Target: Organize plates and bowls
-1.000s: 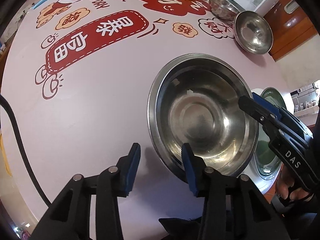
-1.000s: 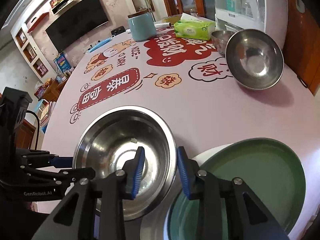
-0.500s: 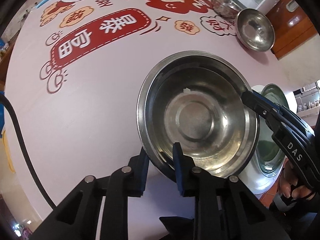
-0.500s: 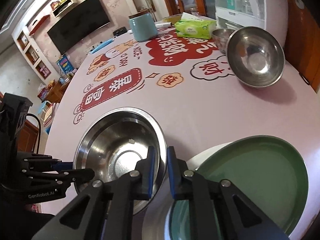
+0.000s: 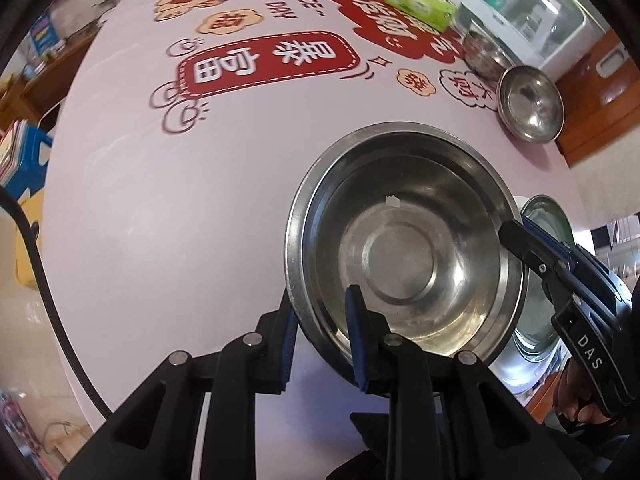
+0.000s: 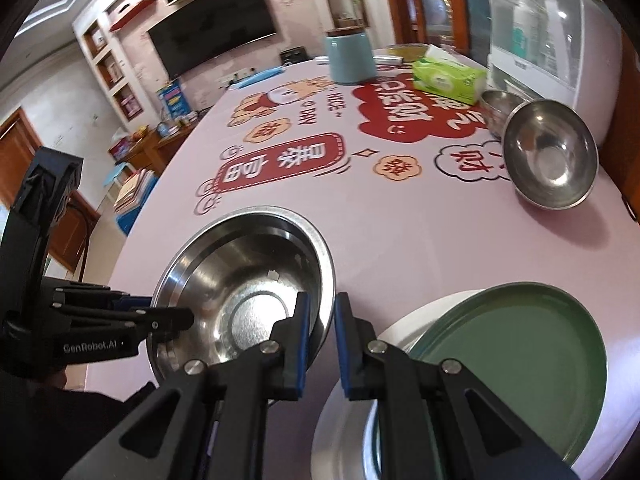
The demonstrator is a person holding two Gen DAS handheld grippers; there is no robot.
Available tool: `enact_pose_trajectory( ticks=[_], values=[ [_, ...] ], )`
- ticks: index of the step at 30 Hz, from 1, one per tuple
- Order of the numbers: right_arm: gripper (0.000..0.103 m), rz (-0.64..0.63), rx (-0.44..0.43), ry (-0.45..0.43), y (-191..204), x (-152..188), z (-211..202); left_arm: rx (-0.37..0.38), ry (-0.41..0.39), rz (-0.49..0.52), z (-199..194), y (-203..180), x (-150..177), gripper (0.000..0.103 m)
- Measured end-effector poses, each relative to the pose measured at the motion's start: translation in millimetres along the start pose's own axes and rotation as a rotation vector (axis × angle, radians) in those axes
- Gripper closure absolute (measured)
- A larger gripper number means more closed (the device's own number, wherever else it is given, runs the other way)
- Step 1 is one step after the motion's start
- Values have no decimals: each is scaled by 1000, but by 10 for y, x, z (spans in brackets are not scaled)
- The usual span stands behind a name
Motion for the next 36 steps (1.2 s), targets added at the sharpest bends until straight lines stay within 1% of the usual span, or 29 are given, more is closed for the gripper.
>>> enact_pose_trajectory(
  ticks=[4,8,12,15,20,26,31,36],
  values=[
    [91,-77,3,4,134,62,-98,-7,-30,-42,-94,16,113,81],
    [89,-190,27,25,282,193,-202,-24,-77,-96,-232,50,256,81],
    [87,-295,20,78,410,428,-255,-26,-102,-164,-291,132,425,81],
    [87,-330,17,108,447,575,-303,-12,-96,-213,-273,162,591,81],
    [87,-341,11,156,417,750,-353,1,-94,-235,-270,97,796,81],
    [87,-321,25,190,332,942,-400,14,-87,-221,-246,-39,995,81],
    [87,-305,33,200,269,1036,-433,22,-69,-214,-195,-131,1095,81],
    [87,-308,36,229,257,1154,-422,22,-50,-218,-138,-144,1171,81]
  ],
)
Point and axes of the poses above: each gripper's, at about its wrist camera, not at the fingertips, and z roughly the way its jaws point, y to its left, x to its underside, the point moved 10 cm from there along z, roughly the way its jaws point, and after that the axes turned 7 degrees about z, right-handed, at the moved point
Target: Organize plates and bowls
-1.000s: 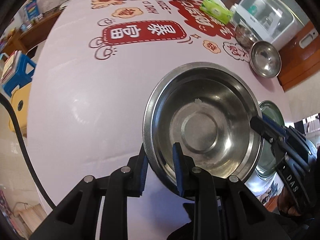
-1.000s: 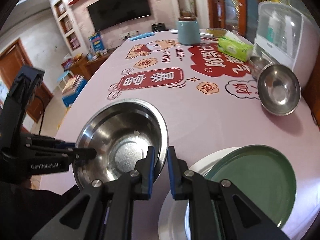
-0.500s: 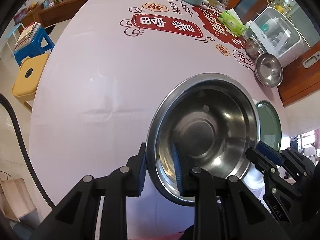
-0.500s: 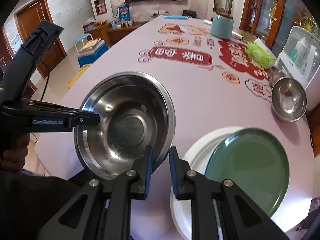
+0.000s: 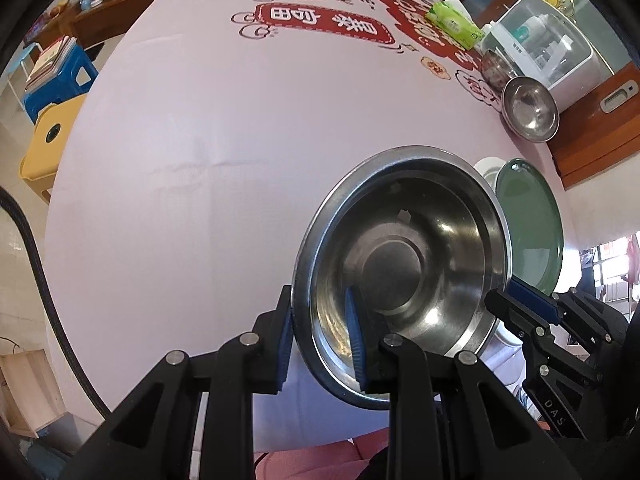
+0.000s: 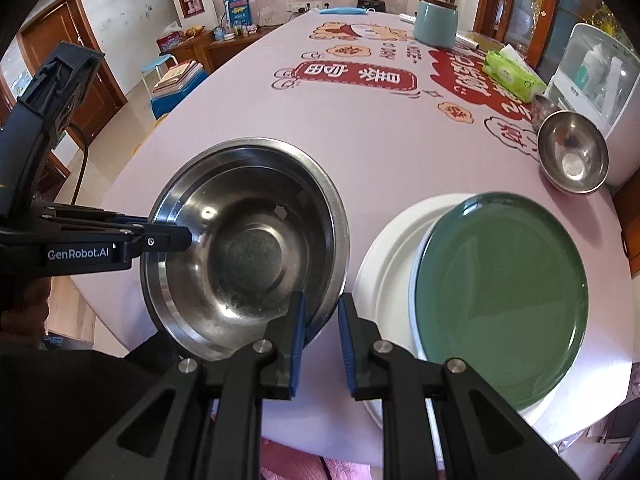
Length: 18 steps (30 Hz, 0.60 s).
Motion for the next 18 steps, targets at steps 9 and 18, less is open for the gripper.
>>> enact_pose_trajectory(
  ticks=[9,18],
  values=[
    [85,-12,-1,-11,34,10,3,-7,-14,-1,-23,41,9,75],
    [74,-12,44,-47,-57,-77,-50,25,-121,-9,-258,81,-266,64]
  ],
)
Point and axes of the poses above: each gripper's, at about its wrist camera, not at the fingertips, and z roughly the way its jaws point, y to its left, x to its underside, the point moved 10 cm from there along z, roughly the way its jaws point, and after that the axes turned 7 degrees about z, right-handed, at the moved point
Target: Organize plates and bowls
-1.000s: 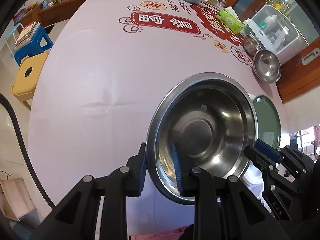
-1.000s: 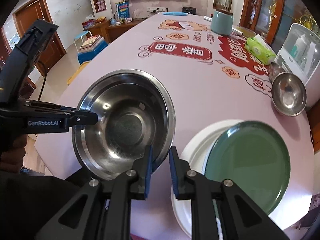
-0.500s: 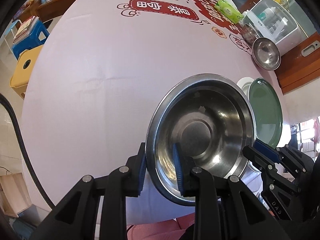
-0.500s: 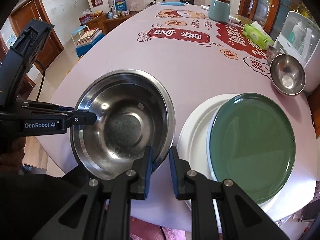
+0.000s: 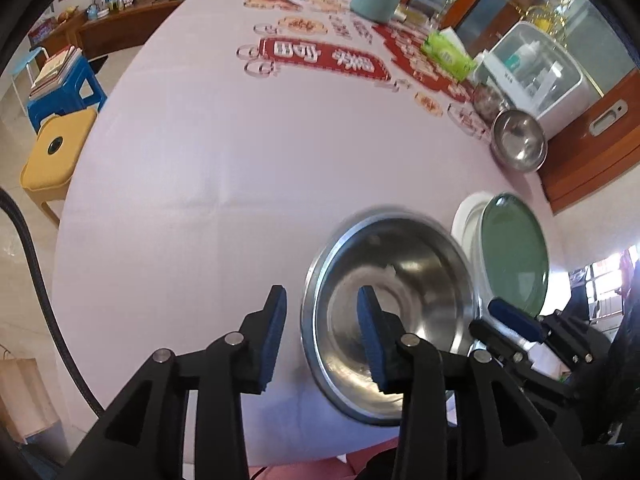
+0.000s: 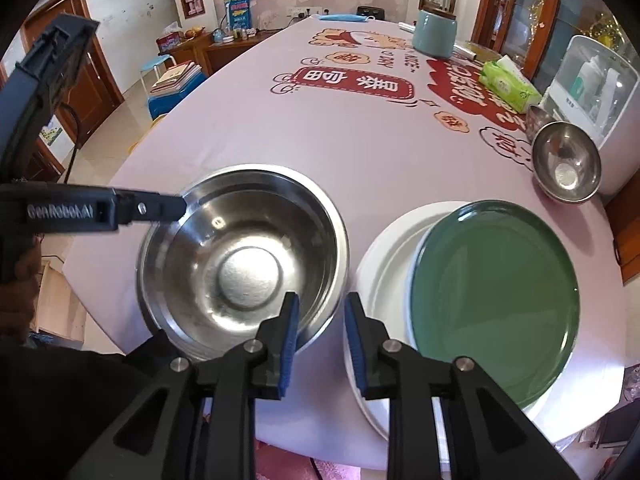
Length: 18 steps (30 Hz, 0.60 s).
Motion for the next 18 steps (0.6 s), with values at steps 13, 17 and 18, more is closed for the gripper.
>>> enact_pose_trajectory(
  ticks=[13,17,18],
  values=[
    [66,-11,56,-104,-326,-126,-267,-7,-149,48,-329,-302,-521,55],
    [61,-23,74,-138,-520,-159,-391,-19,-159,70,-337,-514,-572,54],
    [60,-20,75,-141,-572,-162,-421,-32,-154,71,-327,-561,-570,54]
  ],
)
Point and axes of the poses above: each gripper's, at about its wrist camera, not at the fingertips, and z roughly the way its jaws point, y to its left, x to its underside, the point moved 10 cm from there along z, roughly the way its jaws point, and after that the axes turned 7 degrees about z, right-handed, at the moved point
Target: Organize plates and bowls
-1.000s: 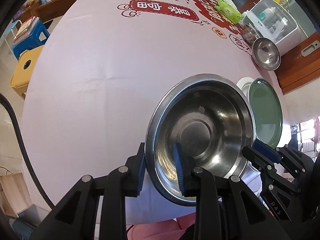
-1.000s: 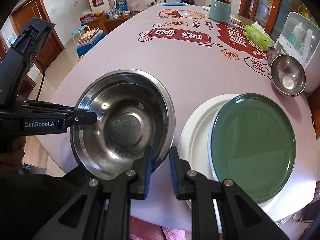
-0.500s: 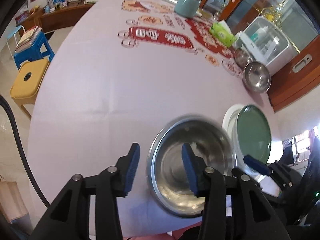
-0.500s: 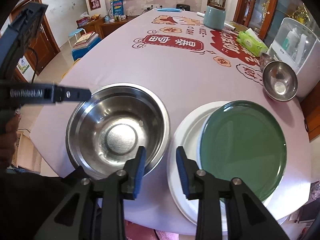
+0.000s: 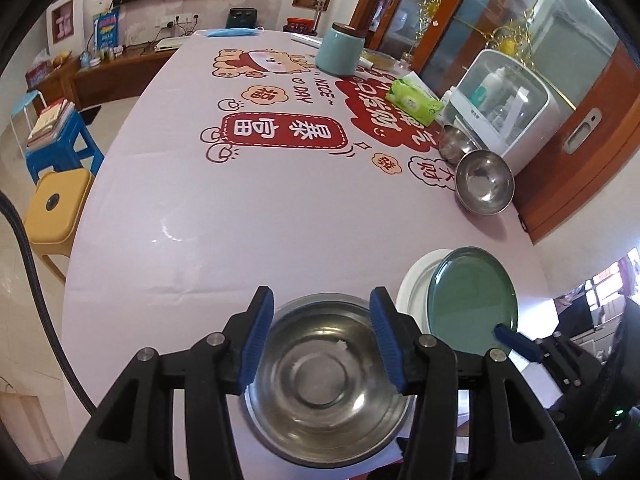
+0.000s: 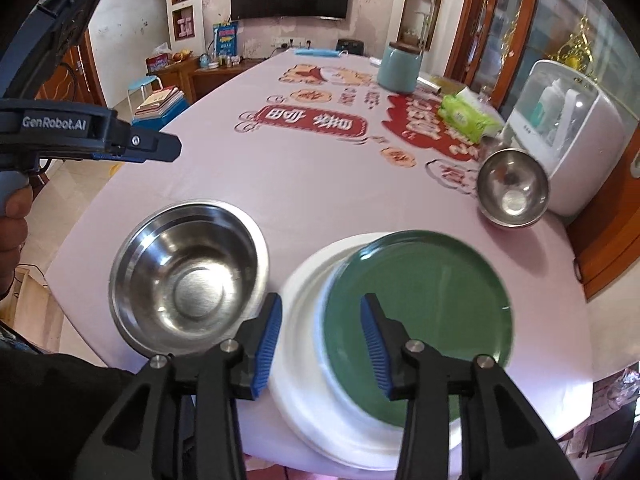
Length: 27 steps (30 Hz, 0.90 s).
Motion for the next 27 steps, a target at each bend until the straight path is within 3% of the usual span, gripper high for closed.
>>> enact_pose_trajectory(
  ticks=[11,22,27],
  values=[
    [51,-3,7,-61,-671,-93,-248,5,-24,7,12,-728,-145,54],
    [51,-16,35,-99,-1436,-140,-363,2,-51,-17,178,-1384,-402,54],
    [51,-53,46,-118,-1739,-180,-389,-5,-44,-33,319,-1609,-473,49]
  ],
)
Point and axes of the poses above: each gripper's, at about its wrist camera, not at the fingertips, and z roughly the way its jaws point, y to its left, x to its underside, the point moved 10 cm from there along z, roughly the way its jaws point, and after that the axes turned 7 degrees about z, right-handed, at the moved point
